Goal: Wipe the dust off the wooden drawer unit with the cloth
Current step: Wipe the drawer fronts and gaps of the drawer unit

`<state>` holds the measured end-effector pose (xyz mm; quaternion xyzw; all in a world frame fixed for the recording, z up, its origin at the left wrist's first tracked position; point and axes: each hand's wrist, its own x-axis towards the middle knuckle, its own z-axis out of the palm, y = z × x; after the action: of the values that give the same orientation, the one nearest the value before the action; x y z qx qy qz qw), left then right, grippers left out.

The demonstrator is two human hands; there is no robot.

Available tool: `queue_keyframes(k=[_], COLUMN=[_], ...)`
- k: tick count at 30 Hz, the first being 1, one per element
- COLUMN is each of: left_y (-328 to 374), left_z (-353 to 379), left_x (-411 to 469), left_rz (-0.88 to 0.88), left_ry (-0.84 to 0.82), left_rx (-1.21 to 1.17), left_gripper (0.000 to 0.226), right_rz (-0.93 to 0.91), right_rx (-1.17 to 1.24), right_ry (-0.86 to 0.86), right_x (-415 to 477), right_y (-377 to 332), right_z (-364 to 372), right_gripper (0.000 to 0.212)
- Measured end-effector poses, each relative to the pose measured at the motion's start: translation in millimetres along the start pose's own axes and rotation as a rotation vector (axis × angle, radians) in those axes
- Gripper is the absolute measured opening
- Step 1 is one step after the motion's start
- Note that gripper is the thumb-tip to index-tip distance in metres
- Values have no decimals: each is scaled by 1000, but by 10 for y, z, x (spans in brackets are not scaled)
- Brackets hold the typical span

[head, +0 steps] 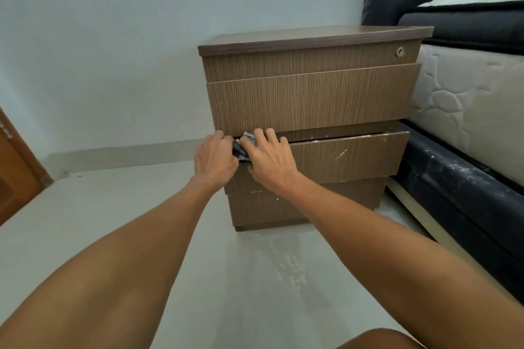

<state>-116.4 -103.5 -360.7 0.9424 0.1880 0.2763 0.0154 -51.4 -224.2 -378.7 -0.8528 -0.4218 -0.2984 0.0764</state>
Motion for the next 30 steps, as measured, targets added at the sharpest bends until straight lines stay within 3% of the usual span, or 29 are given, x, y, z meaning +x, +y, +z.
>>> queue_keyframes(k=[12, 21, 30], left_y=[830, 838, 826], left_z=[362, 406, 381], left_x=[42, 83, 99], left_rz=[101, 77, 87], left_ry=[25, 65, 51], left_rx=[-13, -11, -4], left_gripper=[26, 22, 21], right_rz=[179, 354, 490], right_rx=[-84, -93, -38], right_ry=[-25, -71, -67], right_x=[-488, -816, -926], right_y=[1113, 2034, 2409], right_z=[-106, -213, -215], right_gripper=[63, 52, 43])
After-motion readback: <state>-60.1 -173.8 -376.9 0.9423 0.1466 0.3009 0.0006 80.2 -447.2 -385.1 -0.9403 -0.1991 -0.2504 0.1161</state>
